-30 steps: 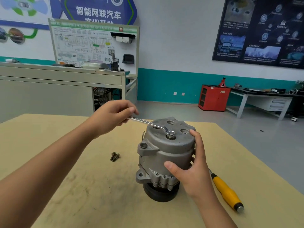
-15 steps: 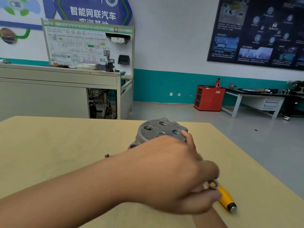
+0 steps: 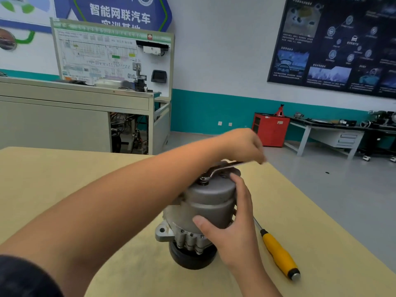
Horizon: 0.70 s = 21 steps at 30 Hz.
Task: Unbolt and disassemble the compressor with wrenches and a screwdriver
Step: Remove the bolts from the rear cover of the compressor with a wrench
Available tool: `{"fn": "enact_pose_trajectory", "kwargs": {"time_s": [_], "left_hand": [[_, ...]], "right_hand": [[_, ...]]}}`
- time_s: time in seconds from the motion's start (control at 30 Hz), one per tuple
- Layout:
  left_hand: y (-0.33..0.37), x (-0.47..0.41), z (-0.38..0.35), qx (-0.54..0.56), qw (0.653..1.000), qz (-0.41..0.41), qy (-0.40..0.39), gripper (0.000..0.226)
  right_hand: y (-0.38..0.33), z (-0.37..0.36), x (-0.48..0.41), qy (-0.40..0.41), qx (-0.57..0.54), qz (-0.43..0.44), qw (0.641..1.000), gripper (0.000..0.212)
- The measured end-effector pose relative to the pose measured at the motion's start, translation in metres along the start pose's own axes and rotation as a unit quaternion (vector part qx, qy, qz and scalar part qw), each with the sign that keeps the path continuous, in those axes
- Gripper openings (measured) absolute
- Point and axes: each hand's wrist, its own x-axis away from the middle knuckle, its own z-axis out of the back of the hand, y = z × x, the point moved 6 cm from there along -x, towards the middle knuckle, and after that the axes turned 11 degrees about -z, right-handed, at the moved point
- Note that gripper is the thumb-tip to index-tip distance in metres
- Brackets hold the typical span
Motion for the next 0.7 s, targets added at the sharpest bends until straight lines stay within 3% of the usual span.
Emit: {"fn": "enact_pose_trajectory", "kwargs": {"time_s": [0.13,0.23,0.3,0.4,0.5,0.7], "left_hand": [[-0.055,0.013,0.015,0.127,0.98,0.148,0.037,0.019],[-0.078,0.031,0.028,0.054,0.976,0.194,0.078,0.02],[-0.094,0.054,0.034,0.047,0.966,0.213,0.14,0.021],[-0.118,0.106,0.042,0.078,0.926,0.227,0.293,0.024],[-0.119,0.161,0.047,0.084,0.882,0.202,0.417,0.029],[-0.05,0.228,0.047,-0.044,0.851,0.054,0.521,0.031]], "right_hand": [[0.004,0.003,0.003,0.003,-0.015,-0.002,1.0,0.098],[0.0,0.002,0.006,-0.015,-0.018,-0.016,1.0,0.093],[-0.002,0.003,0.007,-0.023,-0.021,-0.018,0.999,0.092],[-0.004,0.003,0.007,-0.027,-0.033,-0.02,0.999,0.091],[-0.003,0.003,0.006,-0.029,-0.039,-0.019,0.999,0.091],[-0.001,0.002,0.006,-0.031,-0.039,-0.023,0.998,0.092]]}}
